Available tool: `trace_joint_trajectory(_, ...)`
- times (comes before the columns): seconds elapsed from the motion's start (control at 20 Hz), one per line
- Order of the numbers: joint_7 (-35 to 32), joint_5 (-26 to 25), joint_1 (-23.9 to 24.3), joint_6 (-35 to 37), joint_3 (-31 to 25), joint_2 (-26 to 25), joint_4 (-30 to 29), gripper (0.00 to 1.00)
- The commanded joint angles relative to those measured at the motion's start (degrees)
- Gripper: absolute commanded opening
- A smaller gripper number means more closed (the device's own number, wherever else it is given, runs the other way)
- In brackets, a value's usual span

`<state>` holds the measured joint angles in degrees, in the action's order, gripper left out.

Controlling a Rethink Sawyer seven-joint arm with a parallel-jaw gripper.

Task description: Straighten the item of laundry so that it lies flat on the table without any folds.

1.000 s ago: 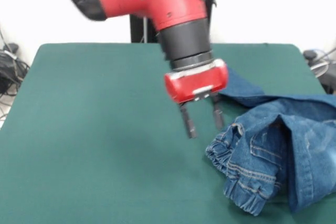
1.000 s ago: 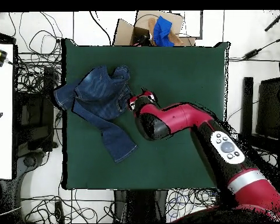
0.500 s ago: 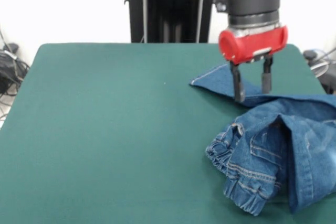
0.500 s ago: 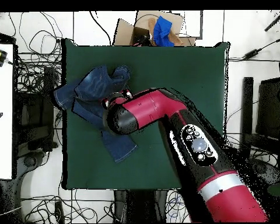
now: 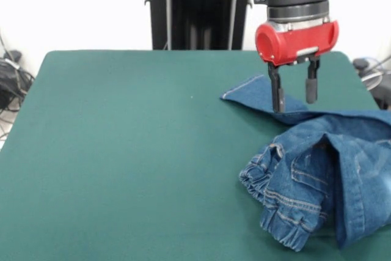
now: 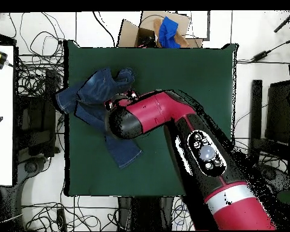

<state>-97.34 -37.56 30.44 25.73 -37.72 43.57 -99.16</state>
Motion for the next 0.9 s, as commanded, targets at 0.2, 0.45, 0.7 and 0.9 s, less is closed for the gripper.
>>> trace_joint_trajectory(0.2, -0.05, 0.50, -0.23, 4.32, 2.80, -5.13, 4.52, 1.00)
trace_joint_trajectory(0.45, 6.60, -0.48, 1.03, 6.53, 0.70, -12.51, 11.51, 1.00)
trace_joint_trajectory(0.7, 7.40, -3.96, 0.91, 1.46, 1.11, -21.66, 14.00, 1.00)
trace_joint_trajectory(0.9, 5.57, -6.54, 0.57, -3.27, 1.82, -22.38, 12.97, 1.00)
